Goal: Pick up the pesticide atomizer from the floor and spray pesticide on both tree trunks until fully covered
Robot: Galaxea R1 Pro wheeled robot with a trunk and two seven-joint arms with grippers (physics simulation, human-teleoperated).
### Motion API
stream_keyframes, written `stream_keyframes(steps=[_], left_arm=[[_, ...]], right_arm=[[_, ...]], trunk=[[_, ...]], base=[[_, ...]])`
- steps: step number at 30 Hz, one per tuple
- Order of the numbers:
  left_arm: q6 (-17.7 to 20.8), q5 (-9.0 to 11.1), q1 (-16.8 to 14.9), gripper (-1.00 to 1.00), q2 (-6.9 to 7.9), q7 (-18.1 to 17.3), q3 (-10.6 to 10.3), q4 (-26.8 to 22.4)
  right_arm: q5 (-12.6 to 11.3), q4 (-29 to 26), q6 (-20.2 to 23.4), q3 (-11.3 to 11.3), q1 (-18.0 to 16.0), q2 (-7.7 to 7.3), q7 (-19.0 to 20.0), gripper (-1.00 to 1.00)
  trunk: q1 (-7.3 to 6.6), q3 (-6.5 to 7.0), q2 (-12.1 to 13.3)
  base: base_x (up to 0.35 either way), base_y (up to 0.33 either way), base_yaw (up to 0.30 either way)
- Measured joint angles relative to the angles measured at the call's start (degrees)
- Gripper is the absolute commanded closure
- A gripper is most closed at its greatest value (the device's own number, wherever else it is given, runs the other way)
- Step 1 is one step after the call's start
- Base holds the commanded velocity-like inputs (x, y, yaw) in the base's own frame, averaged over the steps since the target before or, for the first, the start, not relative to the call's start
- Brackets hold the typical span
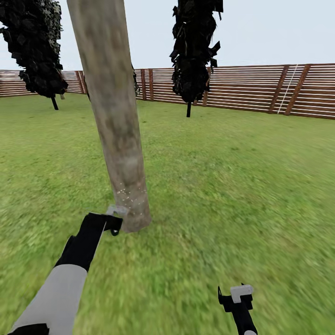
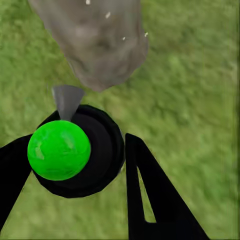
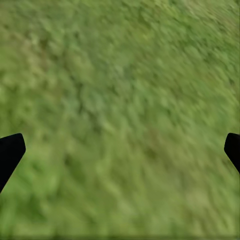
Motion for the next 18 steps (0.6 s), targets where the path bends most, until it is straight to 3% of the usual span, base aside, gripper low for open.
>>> stream_keyframes(steps=[1,3,5,6,7,8,10,11,13,15,16,18], left_arm=[[0.1,-0.3,-0.5,1.0,-0.01,0.3,0.1,0.0],[1.6,-0.7,-1.0,1.0,1.49,0.4,2.0,0.0],[3.0,-0.8,-1.2,1.0,4.24,0.2,5.0,0.0],[3.6,-0.1,-1.1,1.0,6.65,0.2,7.2,0.0],[3.6,-0.9,-0.8,1.0,7.98,0.3,7.9,0.0],[3.9,0.1,-0.7,1.0,8.3,0.4,8.1,0.0],[4.3,0.2,-0.7,1.0,8.43,0.5,8.3,-0.4],[4.7,0.9,-0.8,1.0,7.57,0.3,8.4,-2.1],[4.9,1.1,-1.0,1.0,4.25,0.3,7.7,-3.2],[5.3,0.7,-1.2,1.0,1.52,0.3,5.6,-3.5],[7.7,0.7,-2.0,1.0,0.22,0.3,3.2,-3.7],[9.8,-0.1,-3.1,1.0,-0.07,0.4,2.1,-3.8]], right_arm=[[0.0,0.0,0.0,0.0,0.0,0.0,0.0,-1.0],[0.0,0.0,0.0,0.0,0.0,0.0,0.0,-1.0],[0.0,0.0,0.0,0.0,0.0,0.0,0.0,-1.0],[0.0,0.0,0.0,0.0,0.0,0.0,0.0,-1.0],[0.0,0.0,0.0,0.0,0.0,0.0,0.0,-1.0],[0.0,0.0,0.0,0.0,0.0,0.0,0.0,-1.0],[0.0,0.0,0.0,0.0,0.0,0.0,0.0,-1.0],[0.0,0.0,0.0,0.0,0.0,0.0,0.0,-1.0],[0.0,0.0,0.0,0.0,0.0,0.0,0.0,-1.0],[0.0,0.0,0.0,0.0,0.0,0.0,0.1,-1.0],[0.0,0.0,0.0,0.0,0.0,0.01,0.2,-1.0],[0.0,0.0,0.0,0.0,0.0,0.03,0.2,-1.0]], trunk=[[0.0,0.0,0.0],[0.0,0.0,0.0],[0.0,0.0,0.0],[0.0,0.0,0.0],[0.0,0.0,0.0],[0.0,0.0,0.0],[0.0,0.0,0.0],[0.0,0.0,0.0],[0.0,0.0,0.0],[0.0,0.0,0.0],[0.0,0.0,0.0],[0.0,0.0,0.0]], base=[[0.0,0.0,0.0],[0.0,0.0,0.0],[0.0,0.0,0.0],[0.0,0.0,0.0],[0.0,0.0,0.0],[0.0,0.0,0.0],[0.0,0.0,0.0],[0.0,0.0,0.0],[0.0,0.0,0.0],[0.0,0.0,0.0],[0.0,0.0,0.0],[0.0,0.0,0.0]])
